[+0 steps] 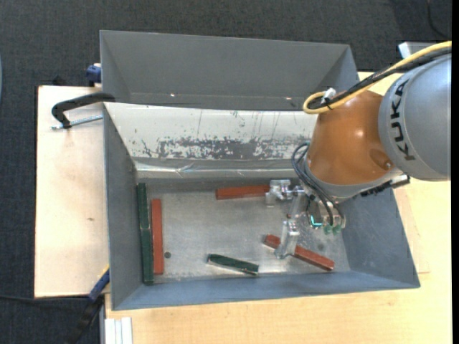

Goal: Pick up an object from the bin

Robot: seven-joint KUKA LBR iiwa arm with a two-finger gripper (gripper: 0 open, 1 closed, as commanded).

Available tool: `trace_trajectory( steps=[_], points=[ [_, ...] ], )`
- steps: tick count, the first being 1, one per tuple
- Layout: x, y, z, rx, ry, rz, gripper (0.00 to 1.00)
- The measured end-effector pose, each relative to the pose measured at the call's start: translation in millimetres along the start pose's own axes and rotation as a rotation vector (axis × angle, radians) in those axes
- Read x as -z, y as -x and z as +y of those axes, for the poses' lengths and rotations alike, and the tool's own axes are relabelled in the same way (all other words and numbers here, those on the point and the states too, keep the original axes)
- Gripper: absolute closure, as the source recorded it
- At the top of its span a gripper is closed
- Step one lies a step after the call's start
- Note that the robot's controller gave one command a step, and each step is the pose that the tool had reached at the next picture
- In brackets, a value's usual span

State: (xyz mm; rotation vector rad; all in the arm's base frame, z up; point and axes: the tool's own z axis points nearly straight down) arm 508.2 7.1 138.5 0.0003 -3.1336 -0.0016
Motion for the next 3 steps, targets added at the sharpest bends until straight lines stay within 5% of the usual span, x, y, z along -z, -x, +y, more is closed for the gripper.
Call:
trace_trajectory(
  steps=[1,2,3],
  points=[
    [4.3,2.0,0.0,0.0,0.0,-0.009,0.0],
    [-65.8,2.9,-83.2,0.201,-0.002,-0.007,1.0],
    [-66.5,3.4,-82.4,0.201,-0.001,-0.01,0.0]
  ],
)
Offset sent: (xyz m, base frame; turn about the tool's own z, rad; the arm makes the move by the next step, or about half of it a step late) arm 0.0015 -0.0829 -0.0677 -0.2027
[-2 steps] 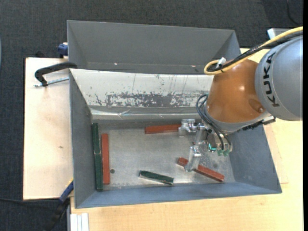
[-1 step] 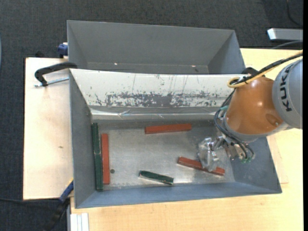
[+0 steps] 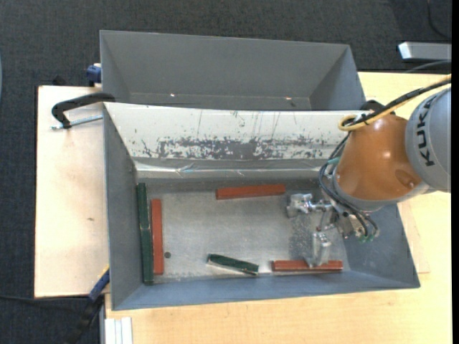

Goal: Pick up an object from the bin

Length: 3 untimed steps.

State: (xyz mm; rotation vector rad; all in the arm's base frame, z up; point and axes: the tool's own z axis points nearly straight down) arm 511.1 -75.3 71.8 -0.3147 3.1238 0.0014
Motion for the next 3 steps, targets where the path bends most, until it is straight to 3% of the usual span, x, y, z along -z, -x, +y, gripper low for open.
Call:
trace_trajectory(
  steps=[1,2,3],
  points=[
    [-0.1,-0.1,0.0,0.0,0.0,0.0,0.0],
    [36.8,11.3,-5.9,0.089,0.001,0.0,0.0],
    [97.0,21.7,-34.9,0.103,0.0,-0.001,0.0]
  ],
)
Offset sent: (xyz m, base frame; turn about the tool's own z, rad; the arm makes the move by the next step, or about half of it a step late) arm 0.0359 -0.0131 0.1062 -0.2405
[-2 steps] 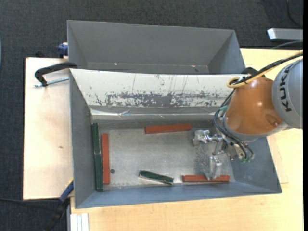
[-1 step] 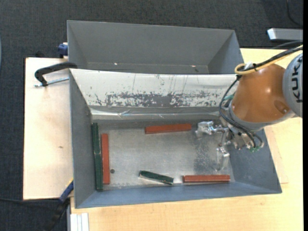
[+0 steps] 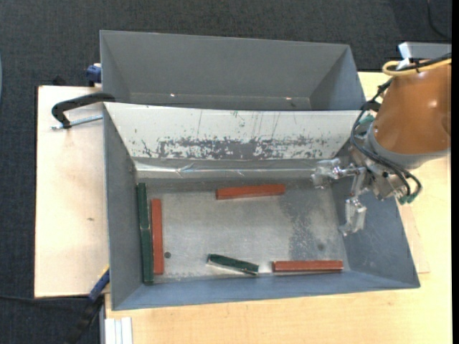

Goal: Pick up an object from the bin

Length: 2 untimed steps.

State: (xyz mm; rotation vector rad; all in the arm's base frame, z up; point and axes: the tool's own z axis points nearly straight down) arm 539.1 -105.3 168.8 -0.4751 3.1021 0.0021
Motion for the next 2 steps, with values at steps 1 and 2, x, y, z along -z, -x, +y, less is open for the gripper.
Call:
trace_trajectory(
  steps=[1,2],
  points=[
    [25.6,8.2,-14.9,0.006,-0.007,-0.01,0.0],
    [-7.5,33.3,-37.5,-0.069,-0.004,-0.007,0.0]
  ],
)
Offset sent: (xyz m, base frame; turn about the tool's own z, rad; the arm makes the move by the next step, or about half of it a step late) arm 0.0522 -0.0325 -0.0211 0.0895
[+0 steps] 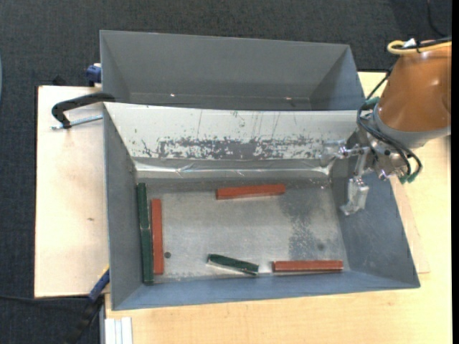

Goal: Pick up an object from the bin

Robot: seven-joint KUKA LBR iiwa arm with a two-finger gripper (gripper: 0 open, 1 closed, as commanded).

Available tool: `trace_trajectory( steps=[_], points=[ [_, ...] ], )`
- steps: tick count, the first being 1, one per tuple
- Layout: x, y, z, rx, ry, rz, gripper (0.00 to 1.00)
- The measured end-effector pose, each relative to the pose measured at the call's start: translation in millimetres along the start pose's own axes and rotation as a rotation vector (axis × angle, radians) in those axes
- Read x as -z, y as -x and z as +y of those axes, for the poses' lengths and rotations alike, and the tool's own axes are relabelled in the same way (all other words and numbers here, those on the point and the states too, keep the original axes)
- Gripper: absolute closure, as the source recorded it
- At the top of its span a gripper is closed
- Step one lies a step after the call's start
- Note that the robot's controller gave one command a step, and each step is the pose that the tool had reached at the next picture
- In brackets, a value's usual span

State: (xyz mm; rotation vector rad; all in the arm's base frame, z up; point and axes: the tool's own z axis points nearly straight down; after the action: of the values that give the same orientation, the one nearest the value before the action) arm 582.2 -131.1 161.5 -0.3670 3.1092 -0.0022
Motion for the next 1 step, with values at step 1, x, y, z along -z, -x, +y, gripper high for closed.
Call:
trace_trajectory(
  steps=[1],
  points=[
    [-10.4,16.8,15.8,0.012,0.001,0.004,0.0]
  ],
)
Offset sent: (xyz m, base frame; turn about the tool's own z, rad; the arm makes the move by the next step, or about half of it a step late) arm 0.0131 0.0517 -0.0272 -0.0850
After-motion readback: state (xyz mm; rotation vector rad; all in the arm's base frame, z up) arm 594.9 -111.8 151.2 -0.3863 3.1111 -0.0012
